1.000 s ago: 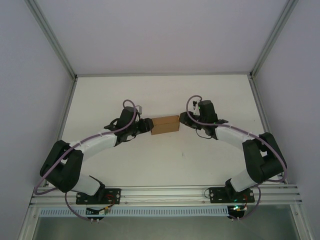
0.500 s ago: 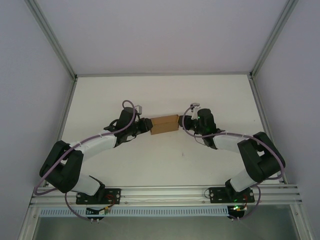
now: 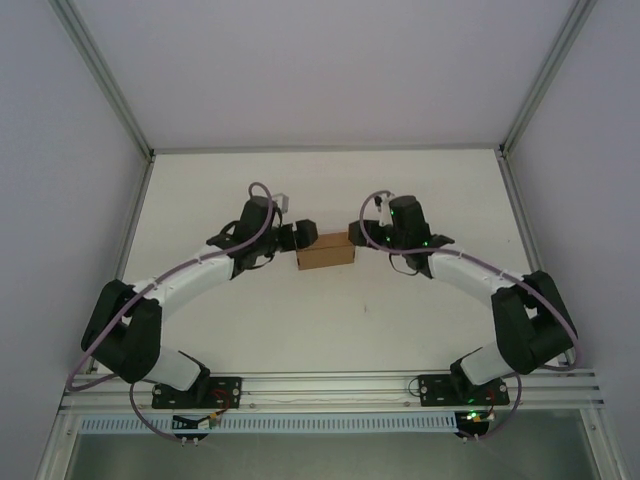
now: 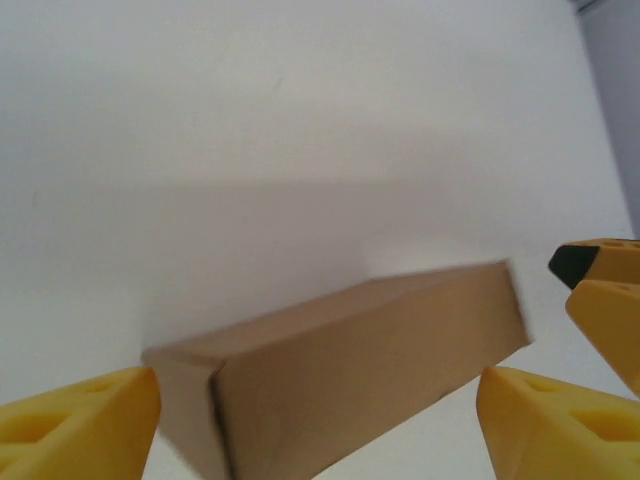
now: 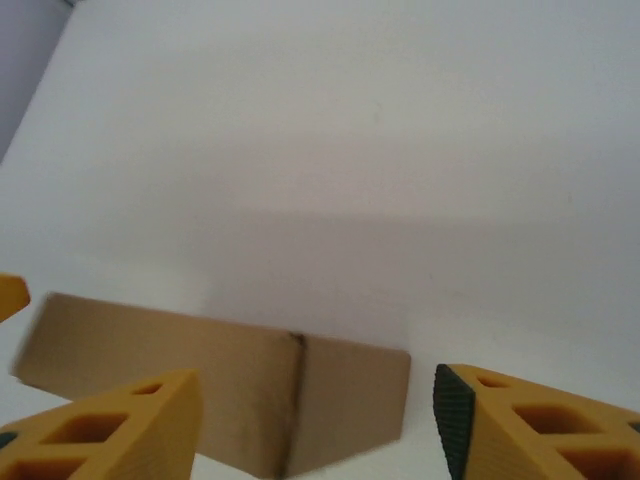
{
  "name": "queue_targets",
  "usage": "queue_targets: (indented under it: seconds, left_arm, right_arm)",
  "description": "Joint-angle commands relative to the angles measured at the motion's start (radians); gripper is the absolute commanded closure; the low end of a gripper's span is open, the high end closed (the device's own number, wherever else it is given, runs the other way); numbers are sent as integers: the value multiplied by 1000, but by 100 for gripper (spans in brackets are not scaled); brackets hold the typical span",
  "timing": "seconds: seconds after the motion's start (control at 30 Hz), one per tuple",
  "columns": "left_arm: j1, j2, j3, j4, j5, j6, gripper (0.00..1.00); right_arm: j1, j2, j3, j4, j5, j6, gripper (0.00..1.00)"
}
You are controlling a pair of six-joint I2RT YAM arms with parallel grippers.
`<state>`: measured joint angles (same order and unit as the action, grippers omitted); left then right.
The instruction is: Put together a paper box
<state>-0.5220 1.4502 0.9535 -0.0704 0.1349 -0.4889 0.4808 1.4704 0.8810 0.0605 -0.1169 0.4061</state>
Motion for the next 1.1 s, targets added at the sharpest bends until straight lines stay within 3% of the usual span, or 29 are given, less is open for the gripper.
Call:
queue_targets:
  seconds: [0.0, 0.13, 0.27, 0.43, 0.57, 0.73, 0.97, 1.07]
  left_arm:
    - [9, -57, 85, -121, -127, 61, 0]
    - [27, -99, 115, -242, -324, 61, 0]
    - [68, -137, 120, -372, -480, 41, 0]
    - [89, -181, 89, -450, -568, 19, 0]
    - [91, -209, 52, -471, -591, -11, 0]
    - [91, -237, 9, -482, -597, -41, 0]
    - [90, -246, 9, -518, -630, -40, 0]
    - [91, -243, 8, -518, -629, -33, 0]
  right_arm:
    - [-10, -40, 123, -146, -51, -155, 20]
    - [-15, 0, 219, -252, -253, -505, 0]
    - [-1, 49, 334, -524, -476, -1012, 0]
    - [32, 199, 556, -825, -389, -1332, 0]
    - [88, 307, 627, -851, -235, -1423, 0]
    - [116, 429, 723, -843, -135, -1469, 1]
    - [165, 574, 828, -968, -8, -1485, 11]
    - [175, 603, 846, -978, 35, -1471, 21]
